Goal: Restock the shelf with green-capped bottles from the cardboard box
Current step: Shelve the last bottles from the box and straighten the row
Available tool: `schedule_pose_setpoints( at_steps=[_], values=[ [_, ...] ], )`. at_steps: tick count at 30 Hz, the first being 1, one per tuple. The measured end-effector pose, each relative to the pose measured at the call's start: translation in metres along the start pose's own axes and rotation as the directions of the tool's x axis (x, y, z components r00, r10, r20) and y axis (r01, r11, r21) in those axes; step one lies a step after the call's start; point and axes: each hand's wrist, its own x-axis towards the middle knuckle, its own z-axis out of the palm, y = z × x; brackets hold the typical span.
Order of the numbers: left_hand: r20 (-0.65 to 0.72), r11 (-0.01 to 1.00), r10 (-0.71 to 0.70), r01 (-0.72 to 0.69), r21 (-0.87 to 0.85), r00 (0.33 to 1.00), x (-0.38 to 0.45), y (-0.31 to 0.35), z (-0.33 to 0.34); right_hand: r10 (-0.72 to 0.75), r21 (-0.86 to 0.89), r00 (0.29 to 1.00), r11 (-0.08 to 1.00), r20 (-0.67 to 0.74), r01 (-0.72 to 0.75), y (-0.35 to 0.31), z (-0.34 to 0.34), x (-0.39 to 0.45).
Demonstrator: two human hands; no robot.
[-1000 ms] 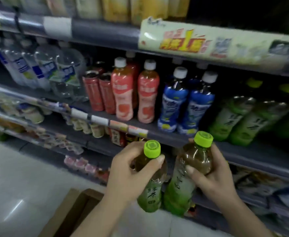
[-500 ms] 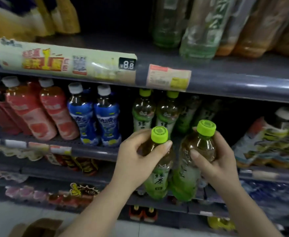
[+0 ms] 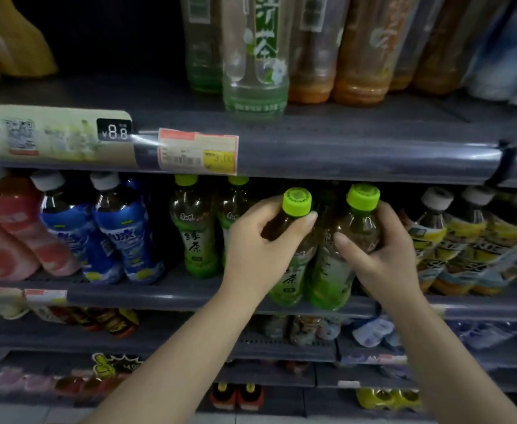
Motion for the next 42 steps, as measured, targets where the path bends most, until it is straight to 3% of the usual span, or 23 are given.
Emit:
schedule_pose_setpoints(
  at_steps=[5,10,16,22,24,31,35,42],
  values=[
    [-0.048,1.000,0.021,-0.020,0.004,0.999,0.017,-0.004,0.017,0.034,-0.011,0.998,0.999,-0.048,-0.035,0.010,-0.003,0.014],
    [-0.062,0.997,-0.064,0.066,0.027,0.996,0.027,-0.021,0.025,0.090,0.005,0.995,0.996,-0.037,-0.090,0.029,0.005,0.024],
    [0.029,0.982,-0.185,0.184,0.045,0.982,0.042,-0.027,0.022,0.148,-0.012,0.988,0.989,-0.037,-0.148,0.044,0.009,0.029],
    [0.148,0.948,-0.239,0.197,0.251,0.960,0.055,-0.023,0.021,0.229,-0.183,0.941,0.965,0.250,-0.187,0.041,-0.015,0.038],
    [0.172,0.943,-0.251,0.201,0.265,0.953,0.057,-0.022,0.022,0.207,-0.241,0.941,0.960,0.267,-0.142,0.042,-0.020,0.036],
    [0.162,0.940,-0.241,0.188,0.285,0.957,0.062,-0.023,0.023,0.165,-0.247,0.985,0.958,0.051,-0.148,0.044,-0.001,0.022],
    [0.150,0.901,-0.224,0.146,0.409,0.963,0.061,-0.024,0.026,0.151,-0.308,0.988,0.940,-0.018,-0.149,0.044,0.005,0.015],
    [0.133,0.823,-0.021,-0.058,0.566,0.991,0.054,-0.018,0.027,0.157,-0.357,0.983,0.916,-0.097,-0.182,0.037,0.015,0.013]
  ],
)
